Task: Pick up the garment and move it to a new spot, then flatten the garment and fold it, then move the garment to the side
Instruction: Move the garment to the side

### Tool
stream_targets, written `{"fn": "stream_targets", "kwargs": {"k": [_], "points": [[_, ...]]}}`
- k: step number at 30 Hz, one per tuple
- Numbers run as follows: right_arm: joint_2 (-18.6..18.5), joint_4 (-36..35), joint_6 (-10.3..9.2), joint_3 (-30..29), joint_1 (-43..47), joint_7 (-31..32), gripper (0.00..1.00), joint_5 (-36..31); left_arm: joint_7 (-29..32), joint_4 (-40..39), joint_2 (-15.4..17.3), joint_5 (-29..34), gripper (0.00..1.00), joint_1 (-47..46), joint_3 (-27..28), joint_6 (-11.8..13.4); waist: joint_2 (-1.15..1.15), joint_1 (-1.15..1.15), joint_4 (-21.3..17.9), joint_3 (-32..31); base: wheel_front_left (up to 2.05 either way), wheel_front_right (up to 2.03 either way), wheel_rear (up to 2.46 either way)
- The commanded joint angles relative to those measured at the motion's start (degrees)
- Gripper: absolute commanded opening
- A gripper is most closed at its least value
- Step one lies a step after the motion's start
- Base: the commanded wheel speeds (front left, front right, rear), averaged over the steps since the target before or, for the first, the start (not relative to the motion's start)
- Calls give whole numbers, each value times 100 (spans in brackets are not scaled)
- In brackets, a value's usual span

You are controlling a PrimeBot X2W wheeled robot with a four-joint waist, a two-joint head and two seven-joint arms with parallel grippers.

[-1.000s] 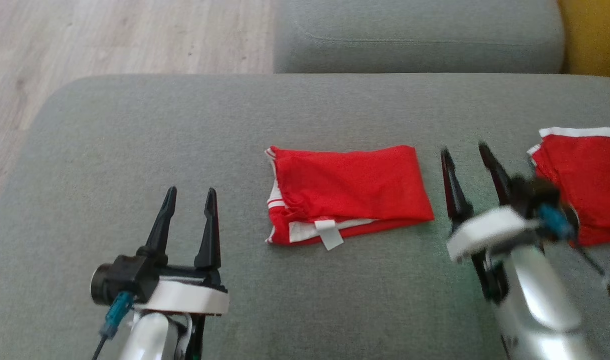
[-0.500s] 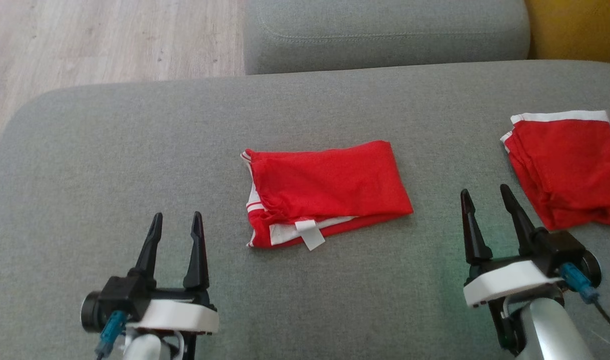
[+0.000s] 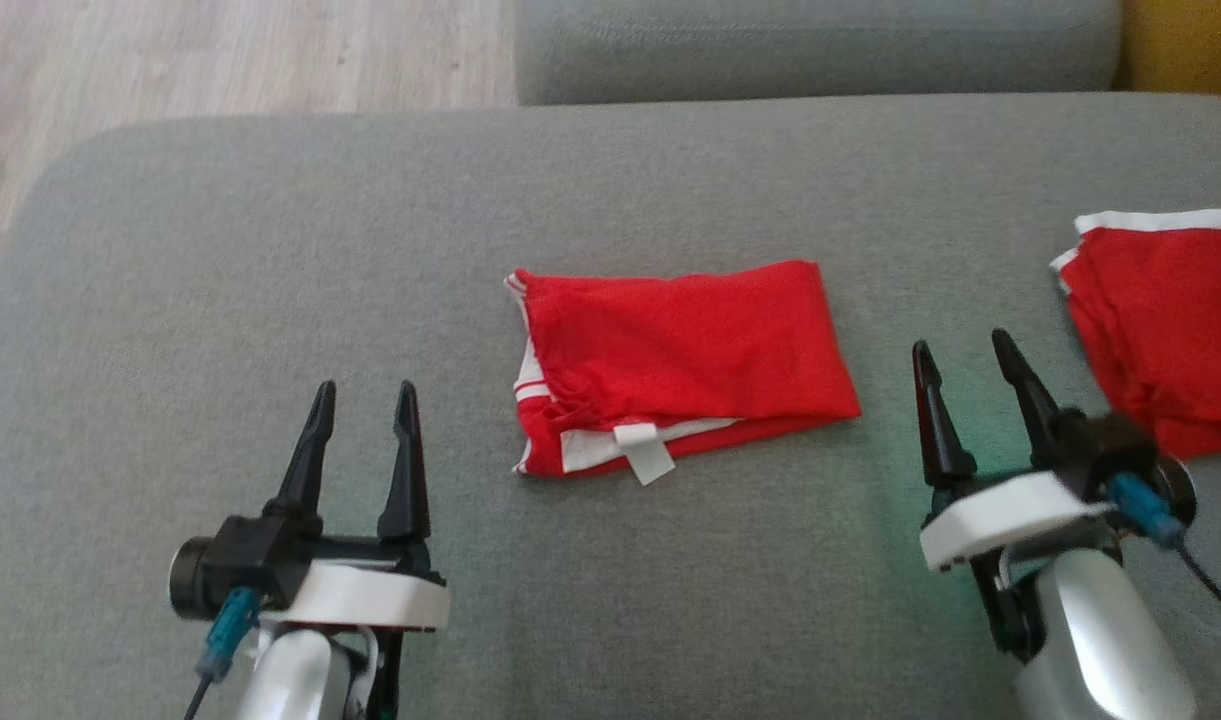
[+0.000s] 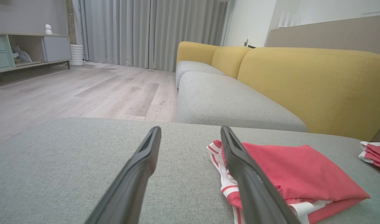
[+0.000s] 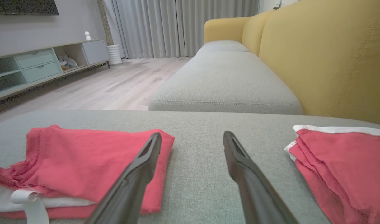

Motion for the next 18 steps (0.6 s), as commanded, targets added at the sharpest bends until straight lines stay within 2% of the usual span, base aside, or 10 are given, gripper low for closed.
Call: {"fn": "stream_targets", "kwargs": {"k": [1, 11, 18], "points": [[10, -54, -4, 121, -340, 33, 100, -5, -29, -187, 30, 25, 100, -279, 117, 9, 0, 0, 123, 135, 0, 0, 0], [10, 1022, -4, 222, -1142, 589, 100, 224, -29, -86, 30, -16, 100, -525, -75, -7, 0, 0, 551, 526, 0, 0, 0], [11, 1953, -4, 506, -1497, 1088, 100, 433, -29, 9, 30, -10, 100, -586, -143, 10, 0, 0, 690, 594, 0, 0, 0]]}}
